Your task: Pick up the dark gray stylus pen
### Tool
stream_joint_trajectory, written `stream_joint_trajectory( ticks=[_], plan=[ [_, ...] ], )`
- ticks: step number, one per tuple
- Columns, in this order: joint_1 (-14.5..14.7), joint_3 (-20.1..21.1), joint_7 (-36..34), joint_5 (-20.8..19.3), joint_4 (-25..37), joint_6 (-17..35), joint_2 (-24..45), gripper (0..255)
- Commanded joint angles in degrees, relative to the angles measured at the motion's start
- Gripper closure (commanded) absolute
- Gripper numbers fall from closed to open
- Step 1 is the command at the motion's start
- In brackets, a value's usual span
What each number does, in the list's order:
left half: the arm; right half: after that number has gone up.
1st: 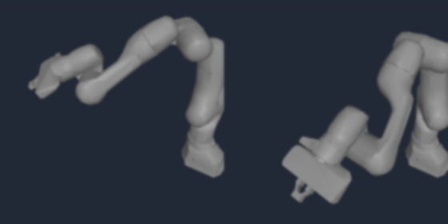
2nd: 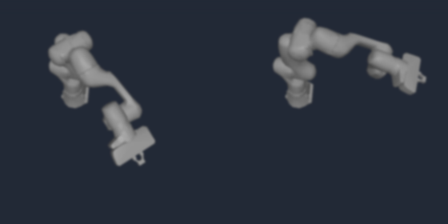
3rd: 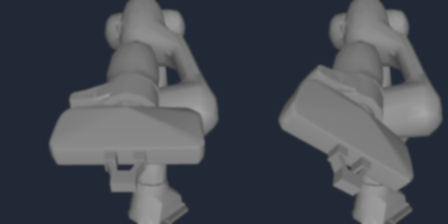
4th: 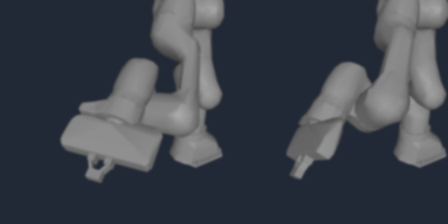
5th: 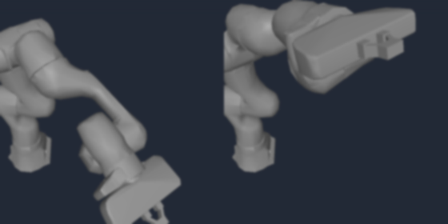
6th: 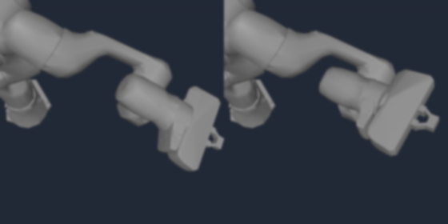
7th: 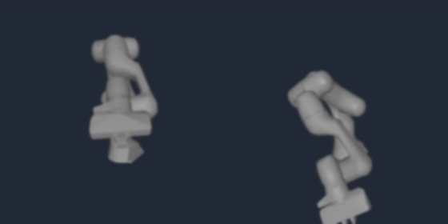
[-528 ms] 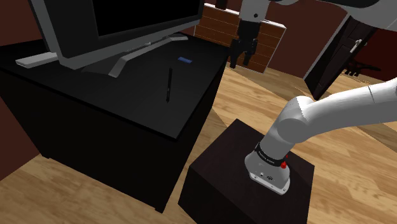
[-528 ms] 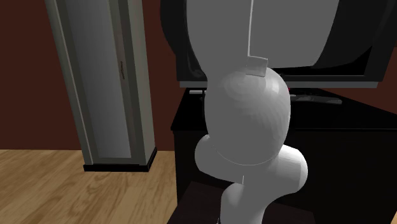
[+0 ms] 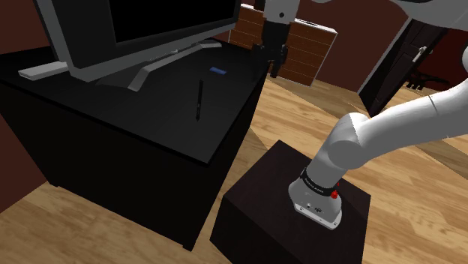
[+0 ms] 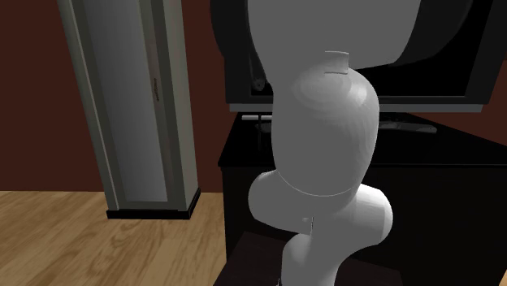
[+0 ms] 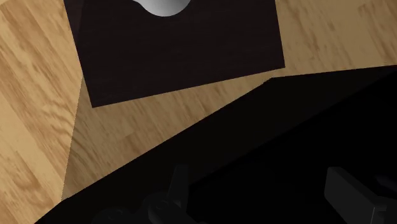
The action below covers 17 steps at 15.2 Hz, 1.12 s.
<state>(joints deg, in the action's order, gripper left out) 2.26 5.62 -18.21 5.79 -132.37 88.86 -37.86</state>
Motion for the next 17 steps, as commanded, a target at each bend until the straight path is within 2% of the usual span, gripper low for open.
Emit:
stream_joint_trajectory(
  ticks=[1,8,15,17],
  plan=[
    [0.46,2.27,-2.97,1.17,1.79,1.7,2.67,0],
    [1.67,10.12,-13.53,2.97,9.56,6.36,12.31,0],
    [2.35,17.27,-24.52,0.49,20.51,9.41,24.2,0],
    [2.44,17.32,-24.46,0.55,18.9,10.94,24.14,0]
  ],
)
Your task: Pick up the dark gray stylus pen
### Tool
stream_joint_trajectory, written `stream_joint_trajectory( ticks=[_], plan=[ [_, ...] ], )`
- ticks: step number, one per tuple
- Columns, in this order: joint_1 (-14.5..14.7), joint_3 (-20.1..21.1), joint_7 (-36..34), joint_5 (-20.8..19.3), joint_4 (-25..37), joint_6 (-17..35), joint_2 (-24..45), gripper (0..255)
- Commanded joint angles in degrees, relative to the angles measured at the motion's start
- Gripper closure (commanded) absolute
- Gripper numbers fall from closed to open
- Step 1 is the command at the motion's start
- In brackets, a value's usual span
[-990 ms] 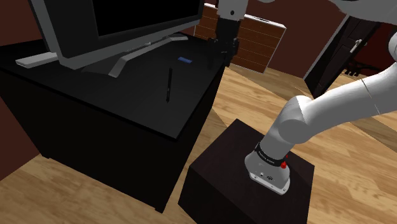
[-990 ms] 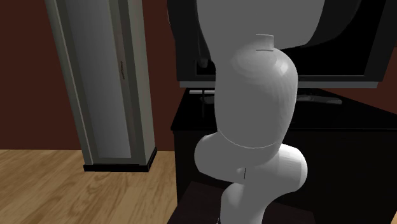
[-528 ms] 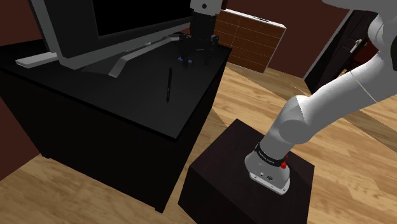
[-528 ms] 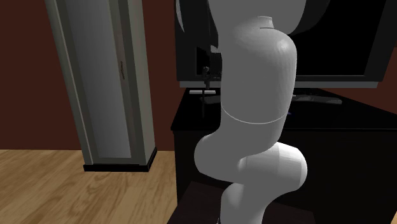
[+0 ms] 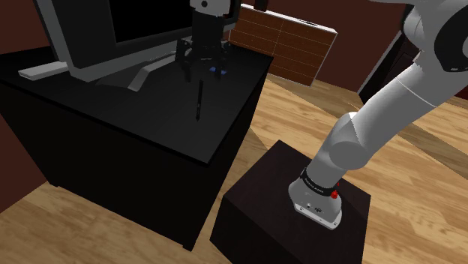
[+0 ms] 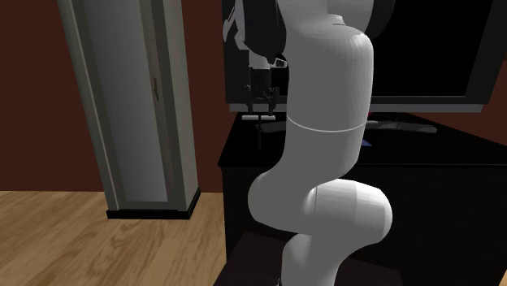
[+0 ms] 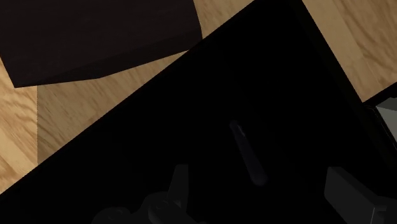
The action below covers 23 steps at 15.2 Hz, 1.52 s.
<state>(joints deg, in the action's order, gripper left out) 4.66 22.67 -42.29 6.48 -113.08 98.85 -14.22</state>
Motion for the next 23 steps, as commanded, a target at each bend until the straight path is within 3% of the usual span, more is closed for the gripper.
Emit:
stream_joint_trajectory(
  ticks=[1,7,8,17,23],
  plan=[
    [0.07,0.31,-0.36,-0.11,-1.17,1.73,0.48,0],
    [0.18,0.53,-0.28,-0.01,-4.59,5.25,0.59,0],
    [0.19,0.51,-0.27,0.03,-4.61,5.16,0.46,255],
    [0.18,0.53,-0.28,-0.01,-4.58,5.25,0.59,255],
    [0.03,0.25,-0.39,-0.15,-0.05,0.64,0.5,255]
  ],
)
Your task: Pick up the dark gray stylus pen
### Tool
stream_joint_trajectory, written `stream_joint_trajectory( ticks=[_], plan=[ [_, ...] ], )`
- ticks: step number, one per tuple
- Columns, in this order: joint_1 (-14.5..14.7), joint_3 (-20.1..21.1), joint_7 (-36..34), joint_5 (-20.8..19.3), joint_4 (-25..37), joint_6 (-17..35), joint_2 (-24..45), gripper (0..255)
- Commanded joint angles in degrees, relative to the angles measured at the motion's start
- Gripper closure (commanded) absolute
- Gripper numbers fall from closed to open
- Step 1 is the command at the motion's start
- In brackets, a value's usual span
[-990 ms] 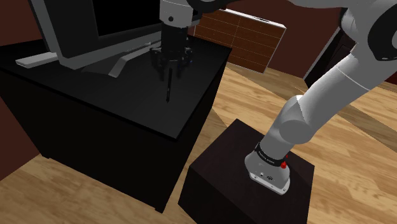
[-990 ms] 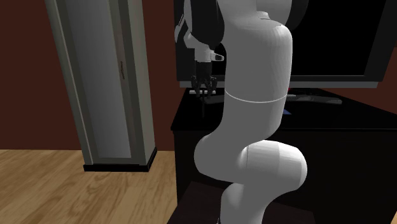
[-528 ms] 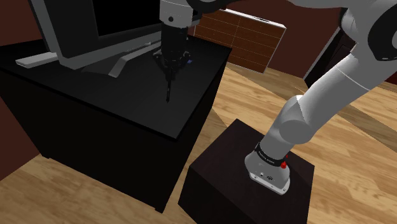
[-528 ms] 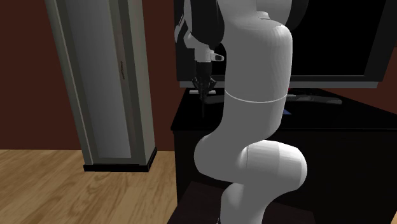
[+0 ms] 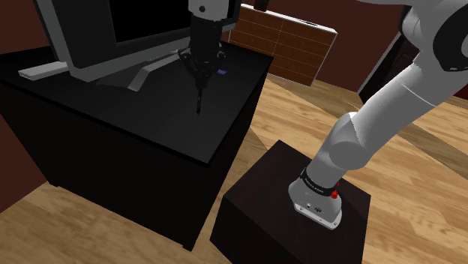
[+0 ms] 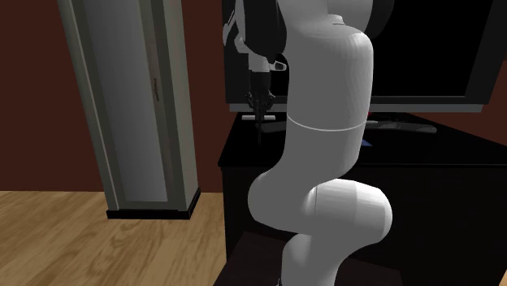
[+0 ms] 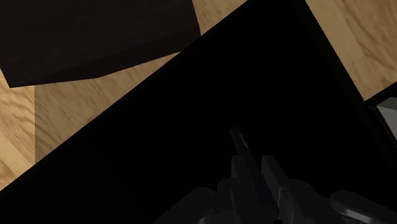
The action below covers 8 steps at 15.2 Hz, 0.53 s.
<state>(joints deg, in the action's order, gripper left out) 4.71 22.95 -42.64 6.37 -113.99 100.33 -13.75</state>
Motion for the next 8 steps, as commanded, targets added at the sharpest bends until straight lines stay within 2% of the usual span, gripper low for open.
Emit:
stream_joint_trajectory(
  ticks=[1,8],
  plan=[
    [-0.05,-0.07,-0.08,-0.07,1.66,-1.62,0.07,255],
    [-0.23,-0.25,-0.39,-0.41,7.65,-7.02,0.68,255]
  ],
)
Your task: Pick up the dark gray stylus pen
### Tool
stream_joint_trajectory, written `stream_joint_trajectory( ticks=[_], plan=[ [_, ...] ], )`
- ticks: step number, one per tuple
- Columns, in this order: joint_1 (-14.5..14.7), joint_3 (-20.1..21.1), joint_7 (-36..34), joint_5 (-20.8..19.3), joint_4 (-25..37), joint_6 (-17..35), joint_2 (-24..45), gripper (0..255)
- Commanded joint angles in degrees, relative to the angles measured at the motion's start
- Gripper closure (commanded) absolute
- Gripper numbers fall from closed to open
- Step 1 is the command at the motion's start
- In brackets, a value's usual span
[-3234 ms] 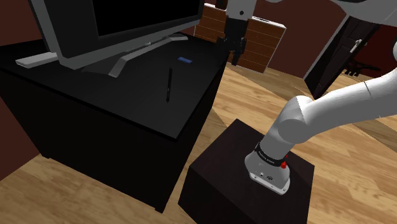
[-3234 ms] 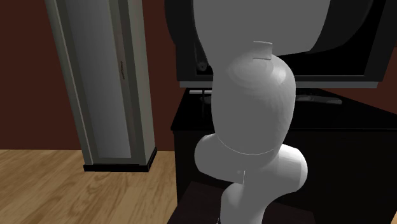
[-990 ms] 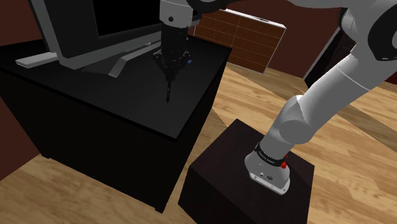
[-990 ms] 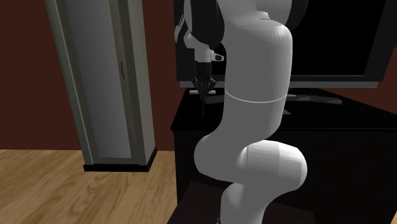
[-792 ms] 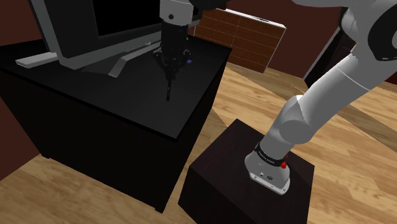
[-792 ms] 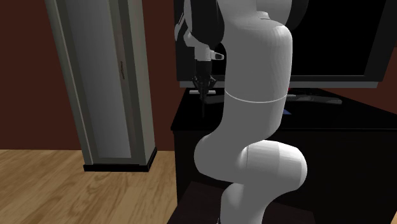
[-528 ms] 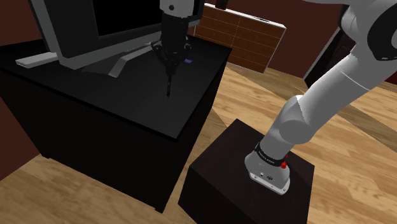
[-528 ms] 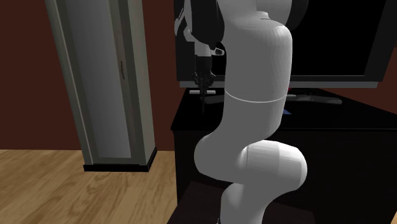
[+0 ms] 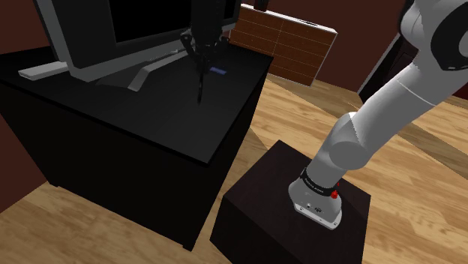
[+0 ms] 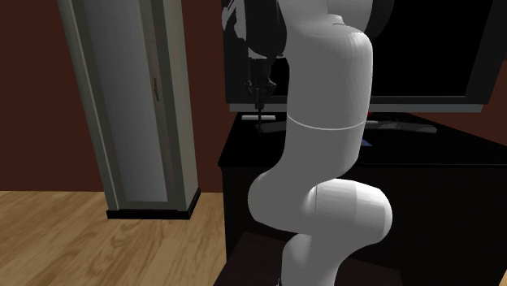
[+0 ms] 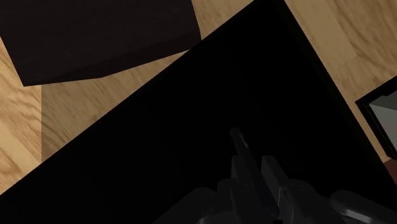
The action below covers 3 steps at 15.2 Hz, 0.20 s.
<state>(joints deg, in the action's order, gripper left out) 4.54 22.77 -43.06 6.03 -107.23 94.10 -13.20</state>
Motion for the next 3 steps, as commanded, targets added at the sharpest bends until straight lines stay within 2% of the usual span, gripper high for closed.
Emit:
stream_joint_trajectory(
  ticks=[1,3],
  plan=[
    [-0.08,-0.07,-0.04,-0.13,1.8,-1.56,0.28,255],
    [-0.08,-0.07,-0.05,-0.14,1.94,-1.68,0.3,255]
  ],
)
